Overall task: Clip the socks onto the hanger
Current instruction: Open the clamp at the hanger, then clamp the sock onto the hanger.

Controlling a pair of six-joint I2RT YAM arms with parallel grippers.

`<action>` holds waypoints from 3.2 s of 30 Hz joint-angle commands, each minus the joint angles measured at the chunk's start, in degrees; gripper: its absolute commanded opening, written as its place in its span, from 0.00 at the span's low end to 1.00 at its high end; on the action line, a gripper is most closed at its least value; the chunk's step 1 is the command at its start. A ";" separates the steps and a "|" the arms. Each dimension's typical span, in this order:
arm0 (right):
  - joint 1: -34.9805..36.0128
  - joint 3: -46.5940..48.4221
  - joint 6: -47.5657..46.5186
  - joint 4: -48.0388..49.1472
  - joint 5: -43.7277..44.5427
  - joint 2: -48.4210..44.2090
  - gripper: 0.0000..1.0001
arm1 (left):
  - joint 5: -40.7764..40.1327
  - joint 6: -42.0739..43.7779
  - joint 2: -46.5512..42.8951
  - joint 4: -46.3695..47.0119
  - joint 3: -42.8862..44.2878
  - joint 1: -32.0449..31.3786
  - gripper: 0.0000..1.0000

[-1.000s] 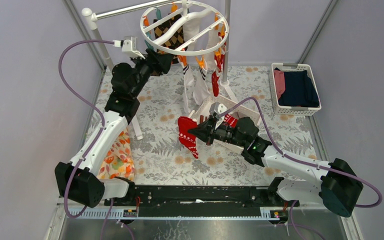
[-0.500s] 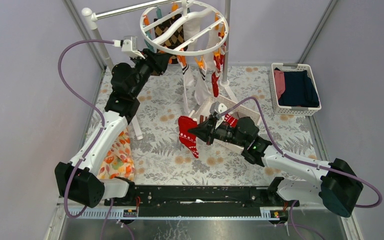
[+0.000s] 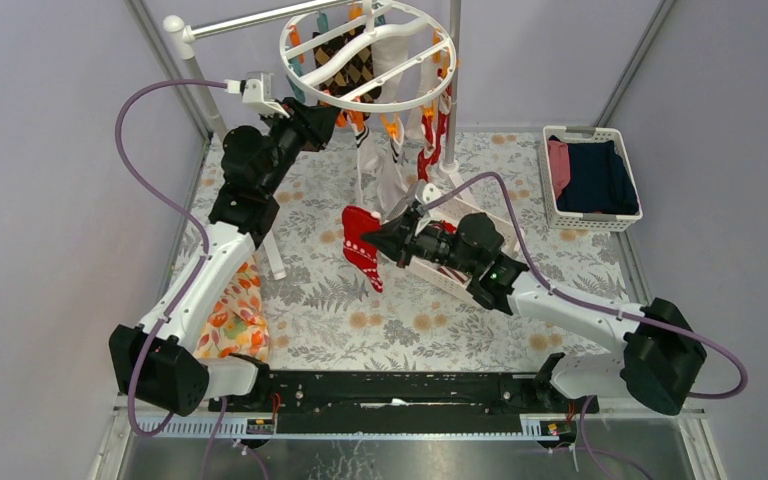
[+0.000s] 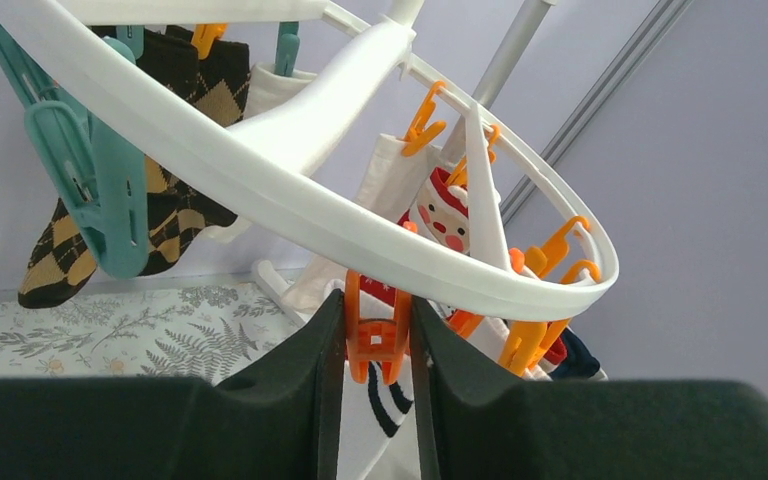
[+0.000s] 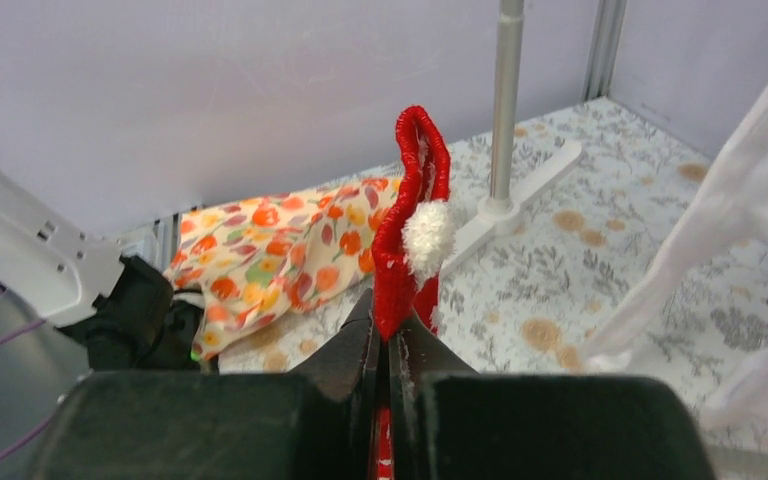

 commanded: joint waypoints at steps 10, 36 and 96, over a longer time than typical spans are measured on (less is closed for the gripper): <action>-0.17 13.16 -10.76 8.66 16.59 12.63 0.00 | -2.03 -1.84 -2.05 -1.09 2.63 -0.30 0.15; 4.49 27.09 -20.19 8.12 33.36 23.20 0.00 | -4.15 -4.18 -2.30 -2.41 2.75 -0.30 0.12; 13.19 47.79 -84.61 58.67 55.50 54.88 0.00 | -4.46 -5.45 -4.15 -4.51 2.01 -0.28 0.10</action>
